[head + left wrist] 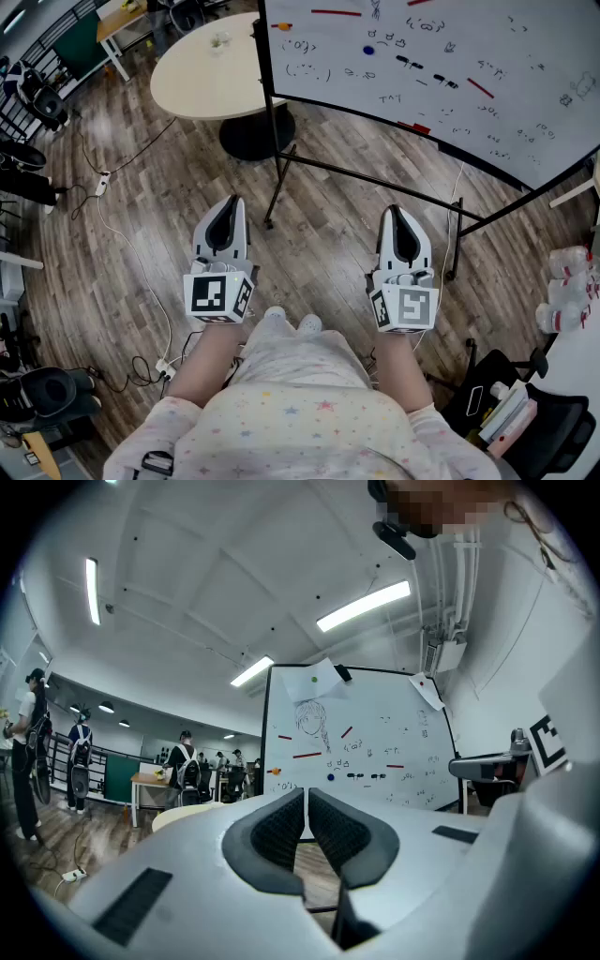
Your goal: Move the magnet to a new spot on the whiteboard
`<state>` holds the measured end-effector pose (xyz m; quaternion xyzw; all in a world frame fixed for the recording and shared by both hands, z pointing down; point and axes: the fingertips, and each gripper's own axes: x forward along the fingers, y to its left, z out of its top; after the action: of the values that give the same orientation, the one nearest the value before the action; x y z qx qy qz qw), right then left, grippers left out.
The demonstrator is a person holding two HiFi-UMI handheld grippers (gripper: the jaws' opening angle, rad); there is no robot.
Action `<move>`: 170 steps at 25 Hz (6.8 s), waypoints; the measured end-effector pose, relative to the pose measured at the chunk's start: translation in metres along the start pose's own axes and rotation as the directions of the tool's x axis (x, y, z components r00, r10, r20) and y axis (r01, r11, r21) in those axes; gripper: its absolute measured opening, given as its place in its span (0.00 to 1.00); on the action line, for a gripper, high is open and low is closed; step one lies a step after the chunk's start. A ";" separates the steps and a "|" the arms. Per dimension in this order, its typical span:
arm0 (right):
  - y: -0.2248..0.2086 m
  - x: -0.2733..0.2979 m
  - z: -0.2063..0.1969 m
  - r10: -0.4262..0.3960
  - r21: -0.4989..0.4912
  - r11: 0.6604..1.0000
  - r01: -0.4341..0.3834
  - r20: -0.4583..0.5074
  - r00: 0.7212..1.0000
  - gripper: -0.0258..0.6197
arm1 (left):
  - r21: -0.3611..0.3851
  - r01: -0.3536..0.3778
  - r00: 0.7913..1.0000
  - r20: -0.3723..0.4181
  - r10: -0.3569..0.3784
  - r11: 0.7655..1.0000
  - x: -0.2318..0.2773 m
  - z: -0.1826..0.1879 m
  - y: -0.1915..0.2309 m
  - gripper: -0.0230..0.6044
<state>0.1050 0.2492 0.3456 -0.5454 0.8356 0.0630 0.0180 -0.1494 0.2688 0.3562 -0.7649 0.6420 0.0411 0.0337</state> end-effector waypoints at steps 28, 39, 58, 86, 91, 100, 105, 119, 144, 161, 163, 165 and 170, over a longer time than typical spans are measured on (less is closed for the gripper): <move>-0.007 0.022 0.008 0.017 0.031 0.999 -0.017 -0.006 1.000 0.27 | -0.014 0.072 0.997 -0.016 -0.073 0.997 0.036 0.009 -0.018 0.27; -0.028 0.107 0.009 -0.005 0.025 1.000 0.004 0.014 1.000 0.27 | -0.022 0.090 0.996 0.004 -0.090 0.996 0.125 0.009 0.013 0.28; -0.041 0.239 -0.015 -0.068 0.033 0.997 0.070 -0.045 0.997 0.27 | -0.064 0.152 0.987 -0.040 -0.155 0.986 0.259 -0.027 0.077 0.28; -0.155 0.371 -0.043 0.123 0.051 0.991 -0.122 -0.012 0.992 0.27 | -0.034 -0.028 0.999 -0.035 0.027 0.999 0.419 -0.038 0.054 0.28; -0.154 0.381 -0.043 0.113 0.049 0.992 -0.112 -0.015 0.993 0.27 | -0.038 -0.017 0.999 -0.035 0.015 0.999 0.434 -0.039 0.060 0.28; -0.155 0.393 -0.037 0.036 0.045 0.998 -0.035 -0.022 0.999 0.27 | -0.041 0.037 0.999 -0.030 -0.038 0.998 0.463 -0.033 0.075 0.28; -0.157 0.394 -0.033 0.009 0.032 0.999 -0.009 -0.020 1.000 0.27 | -0.046 0.045 0.998 -0.033 -0.046 0.998 0.476 -0.035 0.084 0.29; -0.159 0.407 -0.015 0.005 -0.011 1.000 -0.005 0.030 1.000 0.27 | -0.024 0.037 0.999 0.000 -0.037 0.999 0.496 -0.027 0.093 0.32; -0.157 0.413 -0.015 -0.044 -0.030 0.999 0.044 0.018 0.999 0.26 | 0.025 0.034 0.999 -0.025 -0.033 0.999 0.507 -0.034 0.107 0.33; -0.161 0.411 -0.017 -0.043 -0.028 0.999 0.043 0.012 0.999 0.24 | 0.029 0.005 0.999 -0.033 -0.004 1.000 0.512 -0.040 0.110 0.27; -0.162 0.410 -0.018 -0.045 -0.026 0.999 0.045 0.011 0.999 0.24 | 0.030 0.003 1.000 -0.030 -0.002 1.000 0.512 -0.040 0.110 0.27; -0.163 0.410 -0.018 -0.046 -0.026 0.999 0.046 0.011 0.999 0.24 | 0.029 0.002 1.000 -0.027 -0.001 1.000 0.512 -0.040 0.110 0.27; -0.165 0.410 -0.017 -0.049 -0.028 0.998 0.049 0.012 0.999 0.24 | 0.020 0.001 1.000 -0.022 -0.001 1.000 0.512 -0.040 0.110 0.27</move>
<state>0.0909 -0.1909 0.3083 -0.5657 0.8208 0.0776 0.0166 -0.1687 -0.2561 0.3419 -0.7652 0.6423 0.0260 0.0343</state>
